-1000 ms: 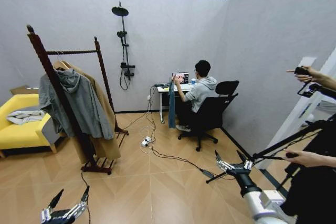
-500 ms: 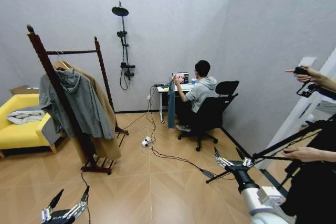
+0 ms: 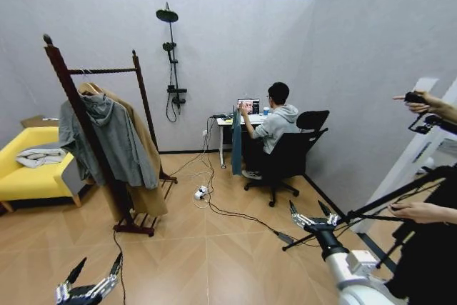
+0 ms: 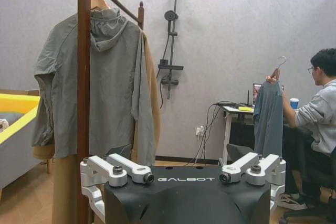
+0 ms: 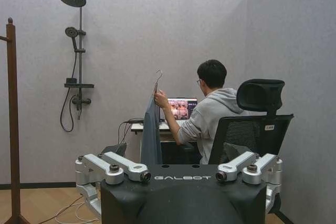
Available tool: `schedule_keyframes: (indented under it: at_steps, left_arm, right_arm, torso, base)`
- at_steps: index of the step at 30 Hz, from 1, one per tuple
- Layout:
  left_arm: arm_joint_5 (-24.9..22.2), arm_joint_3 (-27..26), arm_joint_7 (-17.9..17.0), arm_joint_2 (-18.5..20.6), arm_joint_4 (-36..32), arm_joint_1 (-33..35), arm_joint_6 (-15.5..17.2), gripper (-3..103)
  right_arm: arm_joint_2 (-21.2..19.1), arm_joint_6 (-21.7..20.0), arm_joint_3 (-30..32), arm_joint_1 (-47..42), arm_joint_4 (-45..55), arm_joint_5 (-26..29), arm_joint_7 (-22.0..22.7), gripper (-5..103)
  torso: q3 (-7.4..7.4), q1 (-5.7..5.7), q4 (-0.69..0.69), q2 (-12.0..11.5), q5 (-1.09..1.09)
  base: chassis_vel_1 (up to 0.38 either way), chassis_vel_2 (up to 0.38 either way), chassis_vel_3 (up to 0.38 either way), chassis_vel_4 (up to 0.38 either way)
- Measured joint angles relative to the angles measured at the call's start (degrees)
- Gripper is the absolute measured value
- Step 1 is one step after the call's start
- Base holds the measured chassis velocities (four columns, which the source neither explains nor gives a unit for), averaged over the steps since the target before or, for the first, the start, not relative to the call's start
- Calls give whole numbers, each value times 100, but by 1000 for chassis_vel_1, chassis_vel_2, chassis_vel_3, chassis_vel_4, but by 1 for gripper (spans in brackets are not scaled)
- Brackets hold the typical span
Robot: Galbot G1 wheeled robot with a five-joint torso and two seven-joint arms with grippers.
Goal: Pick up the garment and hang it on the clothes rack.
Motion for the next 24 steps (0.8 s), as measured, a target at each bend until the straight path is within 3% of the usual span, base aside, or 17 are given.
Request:
schedule_keyframes:
  at_steps: [16,24]
  left_arm:
    - [0,0,0,0,0,0,0,100]
    - [0,0,0,0,0,0,0,100]
  right_arm:
    - [73,-34,60,60,30,78,-231,100]
    - [60,-23,60,55,62,87,-340,100]
  torso:
    - [-1,-3,0,1,0]
    - [1,0,0,-1,0]
  base:
    - [-5,5,4,-3]
    - [-153,156,155,-160]
